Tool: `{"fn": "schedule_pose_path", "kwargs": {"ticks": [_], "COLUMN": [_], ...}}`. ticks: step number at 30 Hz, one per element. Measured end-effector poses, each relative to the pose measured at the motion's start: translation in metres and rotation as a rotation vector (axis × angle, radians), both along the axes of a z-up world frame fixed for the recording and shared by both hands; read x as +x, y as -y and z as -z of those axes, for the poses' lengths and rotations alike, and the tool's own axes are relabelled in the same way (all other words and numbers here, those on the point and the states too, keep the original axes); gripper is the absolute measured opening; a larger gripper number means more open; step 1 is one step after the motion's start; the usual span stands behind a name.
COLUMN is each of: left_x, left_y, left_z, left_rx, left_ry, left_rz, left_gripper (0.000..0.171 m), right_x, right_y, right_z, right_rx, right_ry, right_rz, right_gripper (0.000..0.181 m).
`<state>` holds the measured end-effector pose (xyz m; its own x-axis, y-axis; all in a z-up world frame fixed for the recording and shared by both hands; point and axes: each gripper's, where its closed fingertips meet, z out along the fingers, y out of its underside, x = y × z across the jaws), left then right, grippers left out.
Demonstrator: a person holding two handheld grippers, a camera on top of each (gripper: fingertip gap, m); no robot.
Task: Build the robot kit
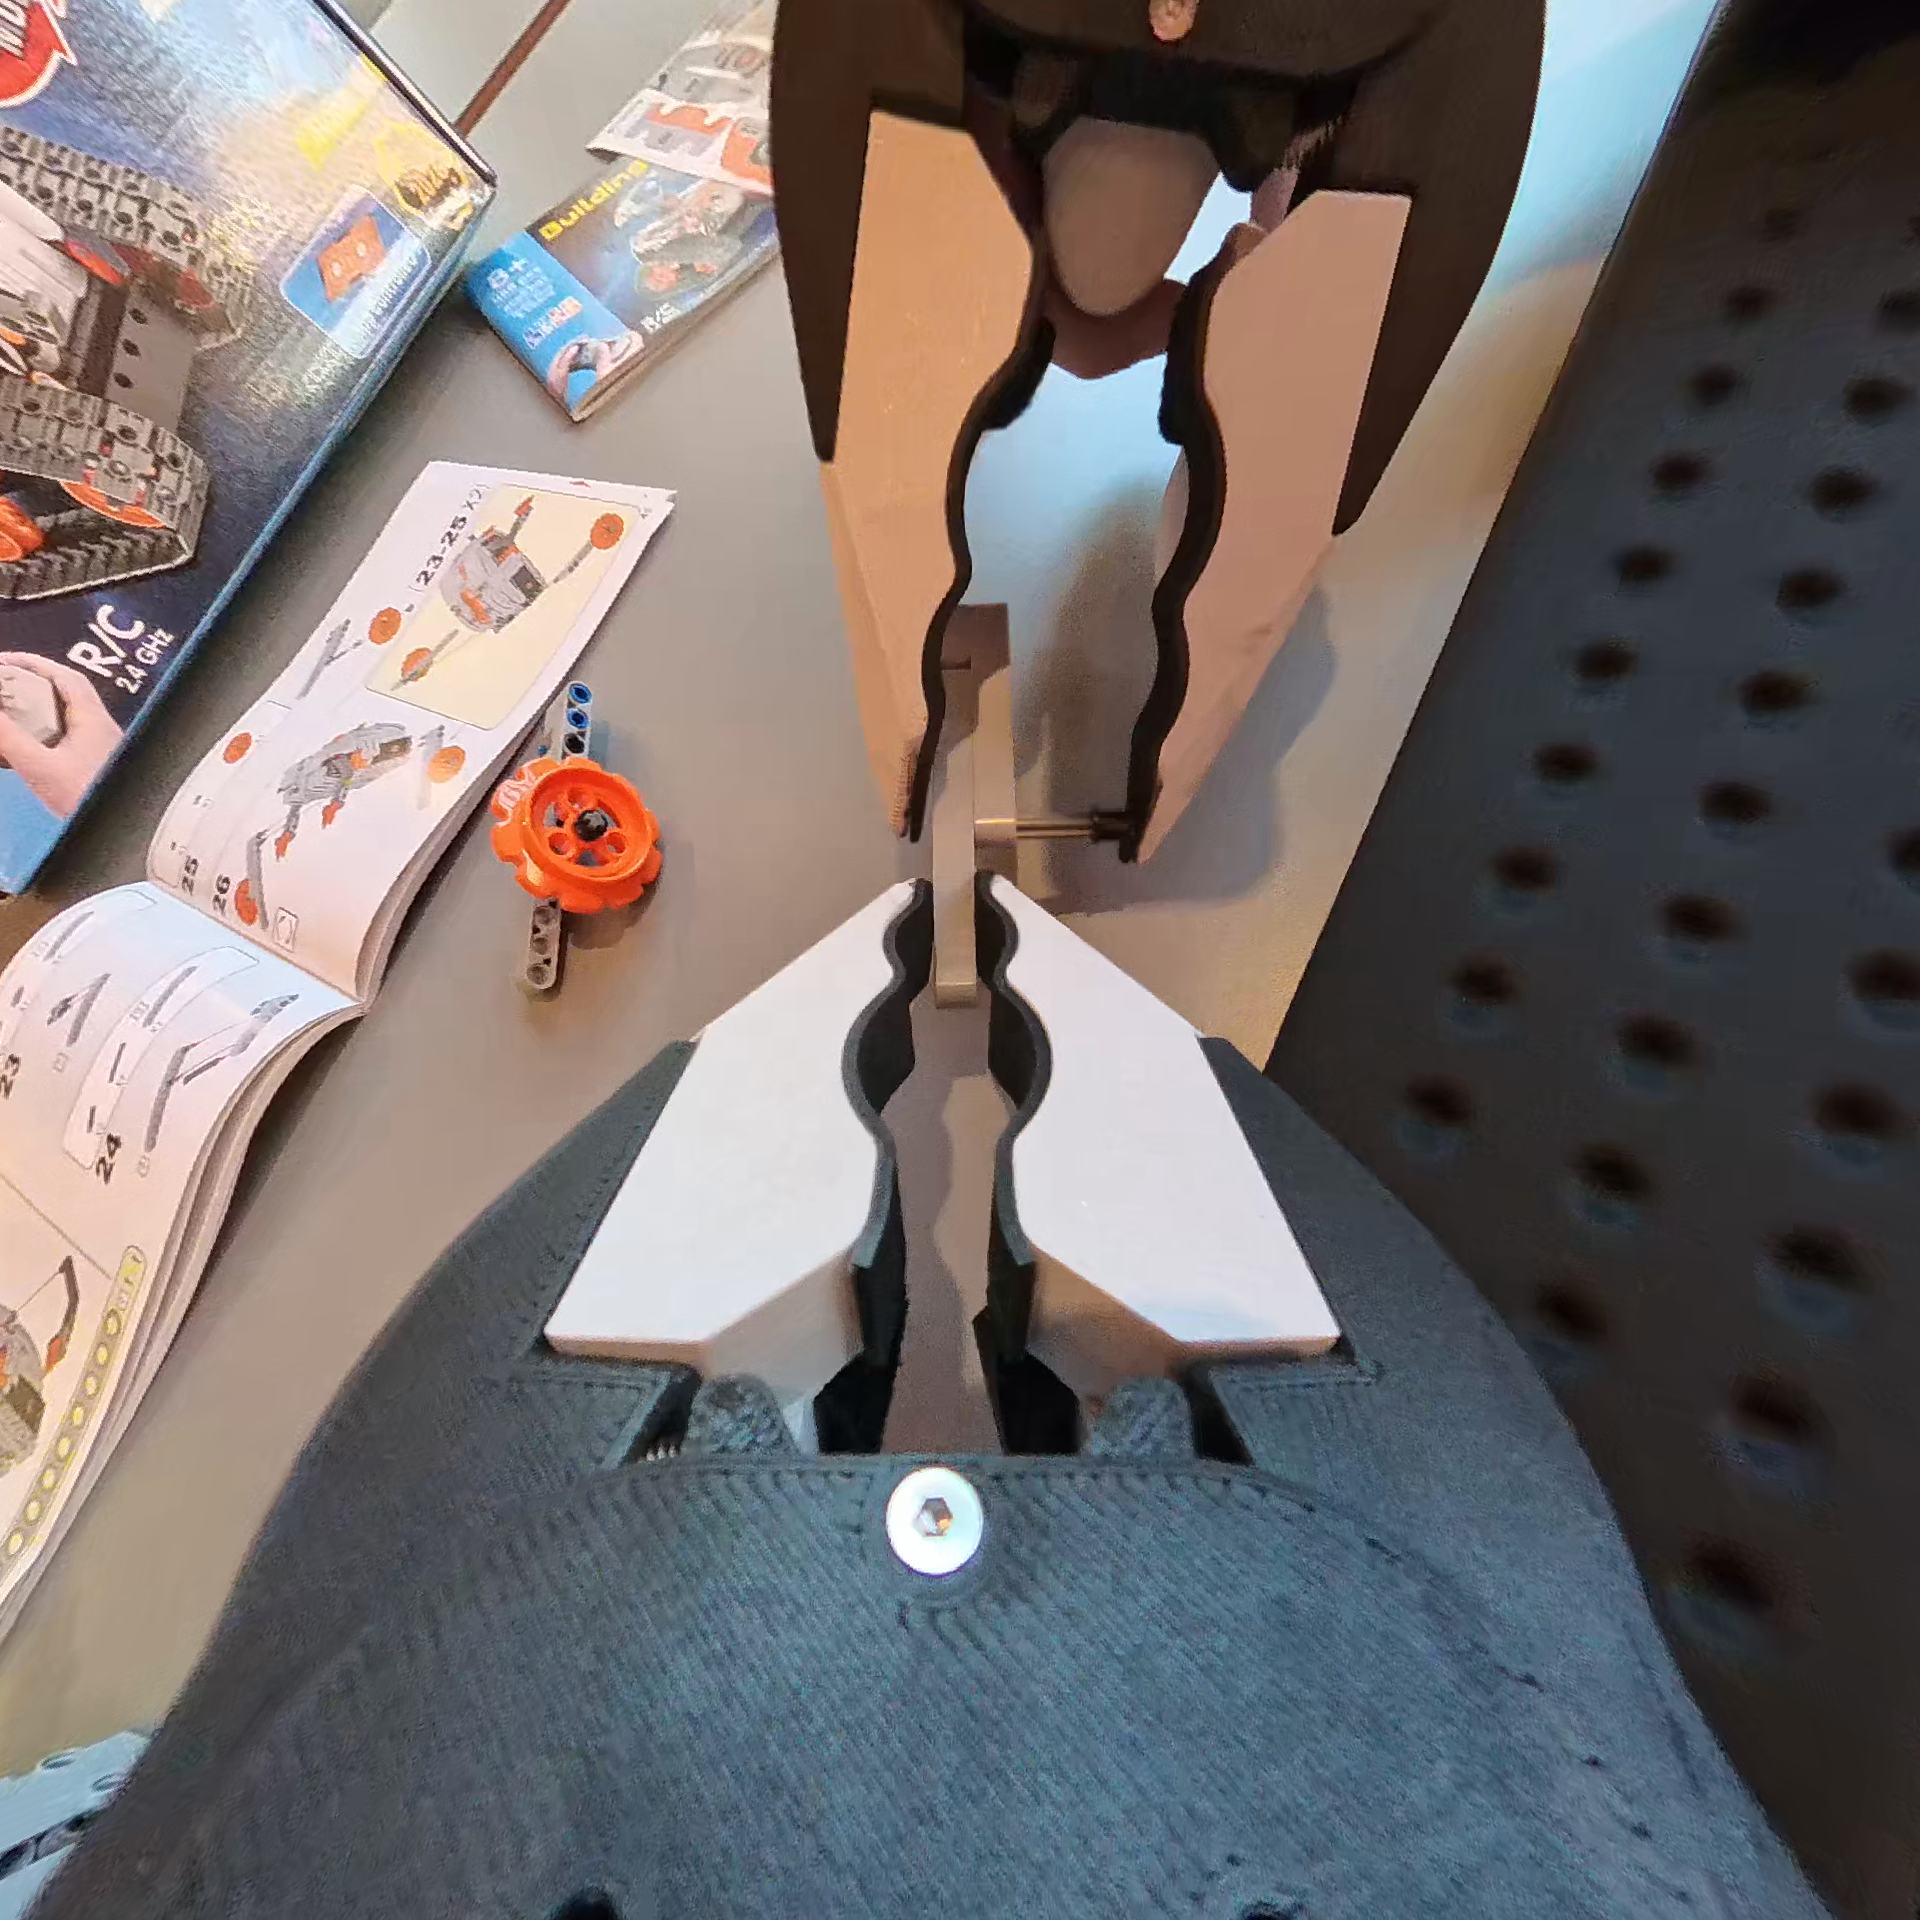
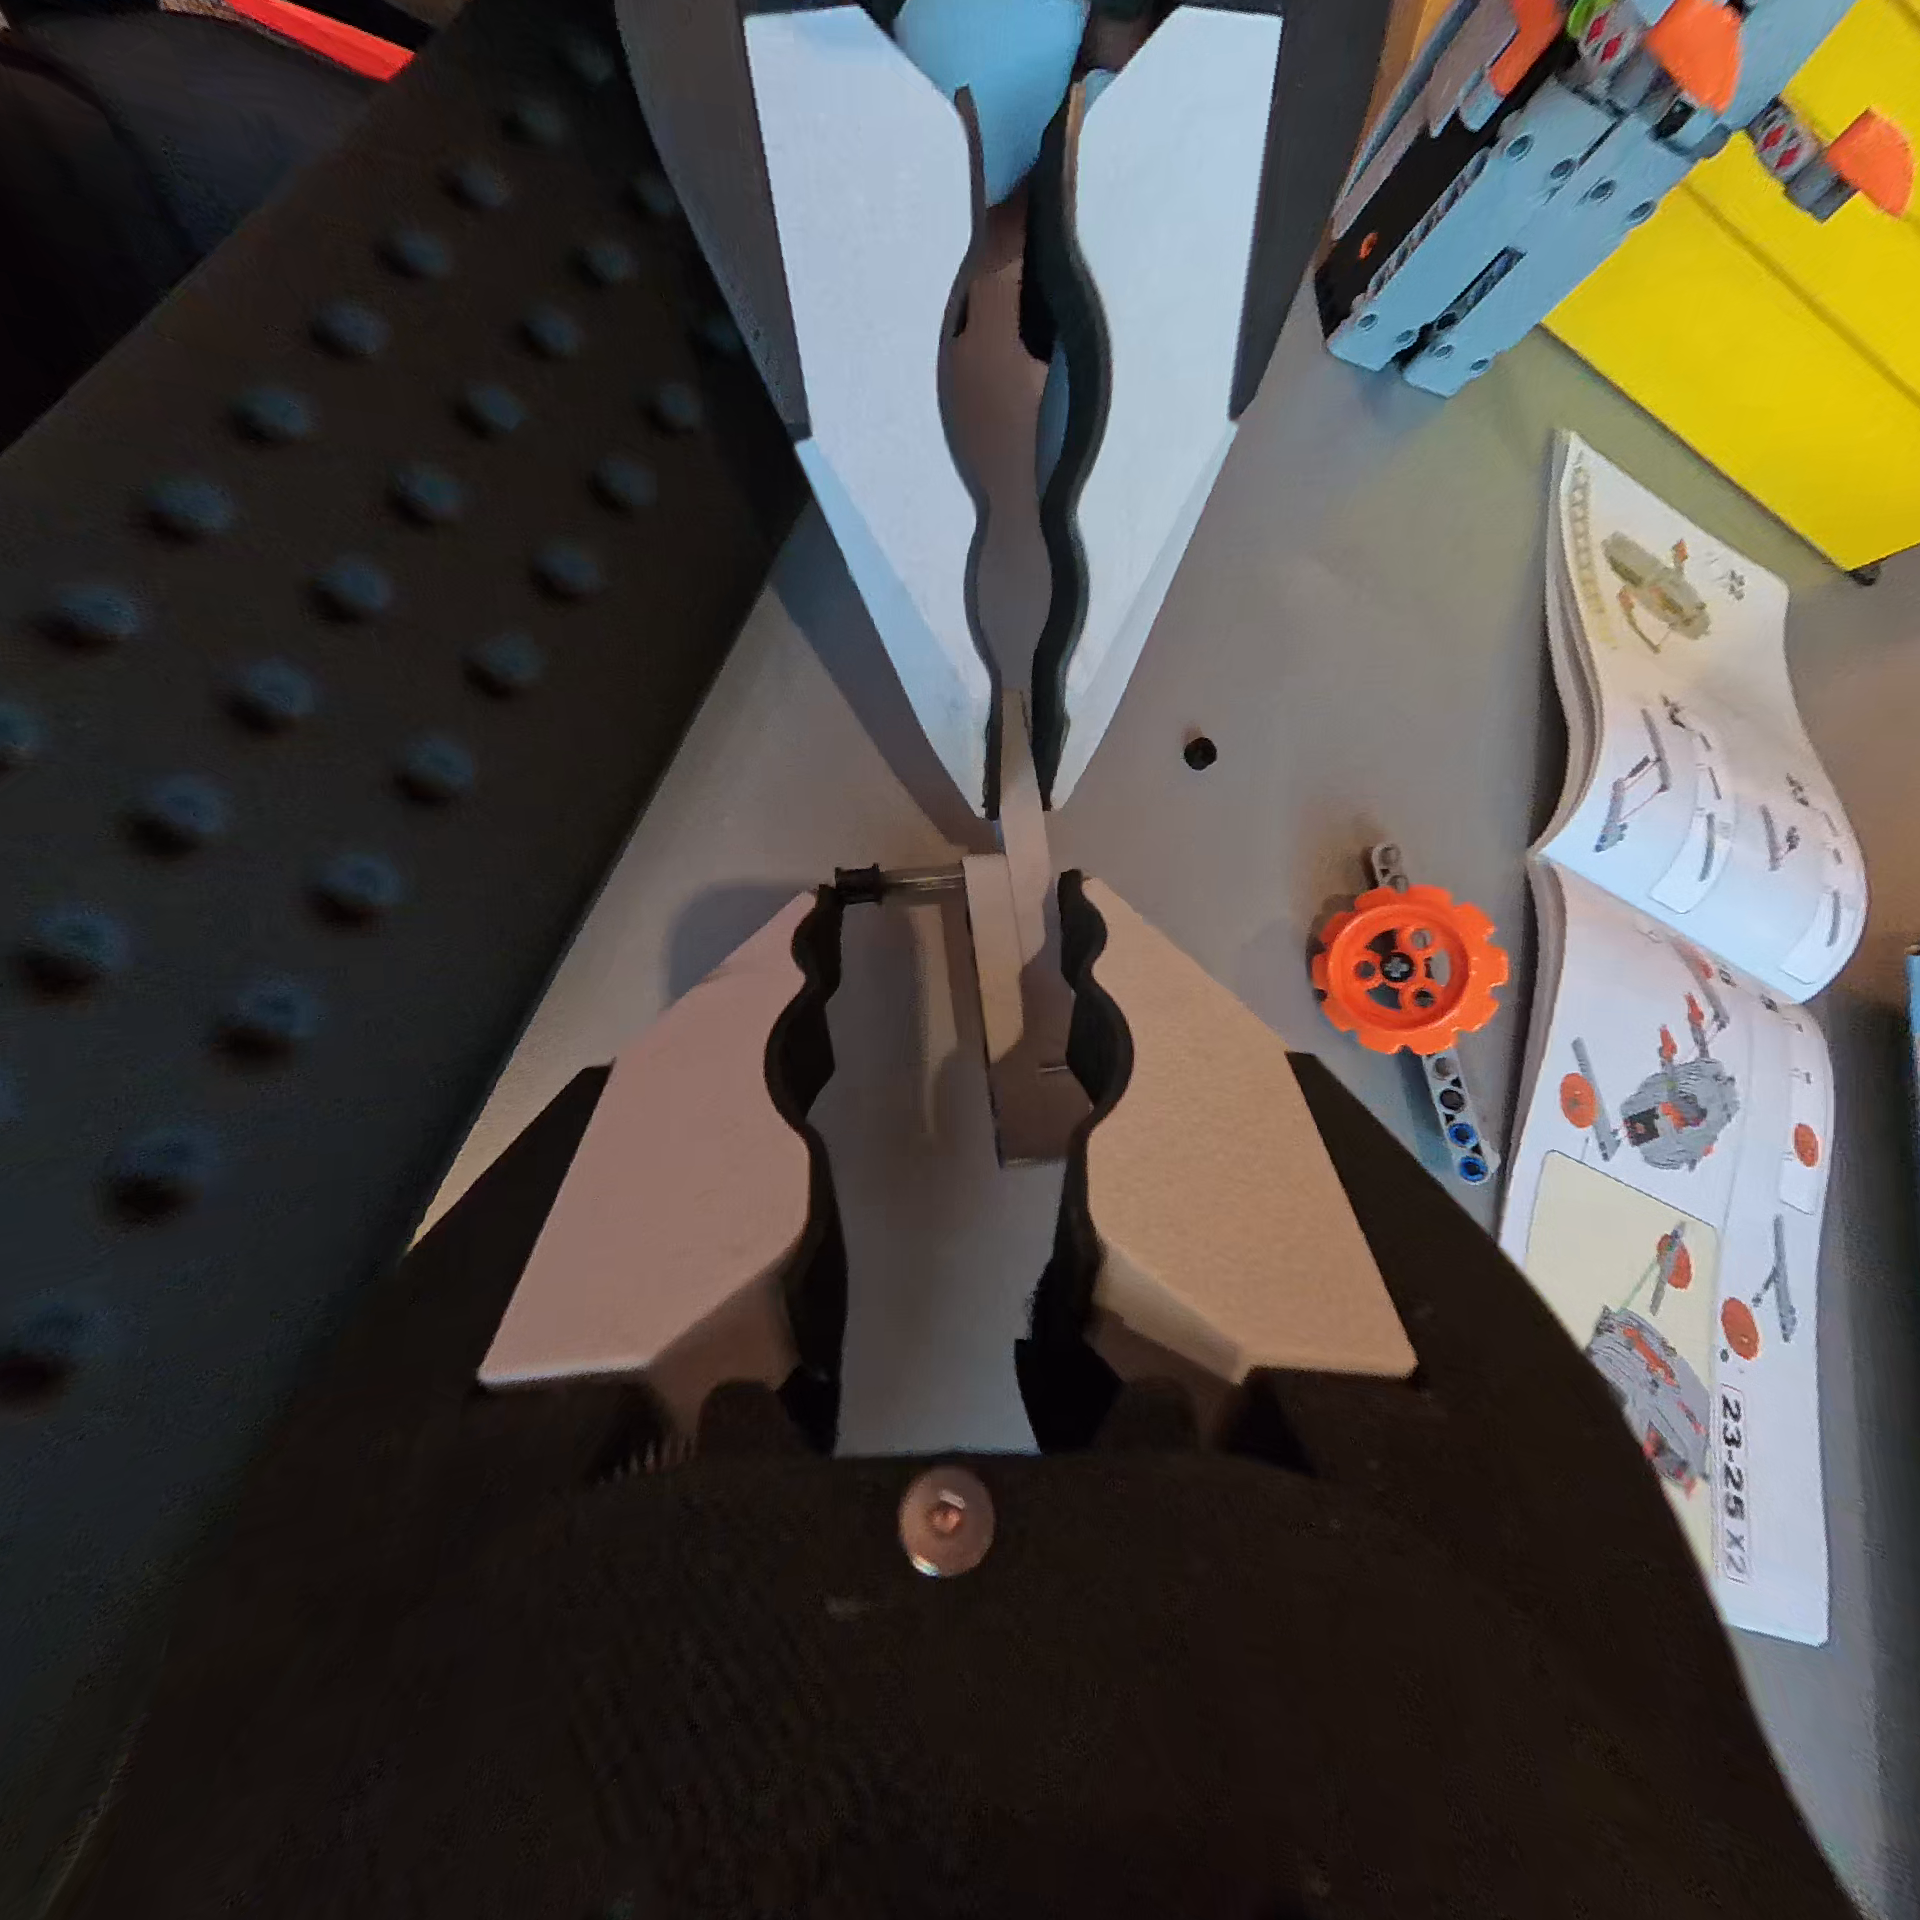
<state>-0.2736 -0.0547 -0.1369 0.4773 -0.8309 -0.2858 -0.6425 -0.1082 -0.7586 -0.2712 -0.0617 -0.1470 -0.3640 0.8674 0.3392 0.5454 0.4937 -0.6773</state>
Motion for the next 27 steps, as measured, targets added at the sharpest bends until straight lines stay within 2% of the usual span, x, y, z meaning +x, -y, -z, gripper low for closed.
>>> {"fn": "schedule_pose_path", "kwargs": {"ticks": [10,19,24,27], "left_x": [0.0,-0.001,0.001,0.004], "left_y": [0.001,0.001,0.004,0.005], "left_z": [0.004,-0.002,-0.011,-0.001], "left_rx": [0.002,0.057,0.069,0.07], "left_ry": [-0.026,-0.008,0.044,-0.029], "left_rz": [0.009,0.004,0.01,0.019], "left_gripper": [0.006,0.008,0.041,0.047], "right_x": [0.001,0.002,0.001,0.0], "right_y": [0.002,0.0,-0.003,-0.003], "right_z": [0.005,0.004,0.005,0.001], "right_rx": [-0.041,0.002,0.028,0.023], "right_ry": [0.027,0.033,0.031,0.012], "right_rz": [-0.001,0.0,0.009,0.012], "right_gripper": [0.04,0.039,0.039,0.039]}}
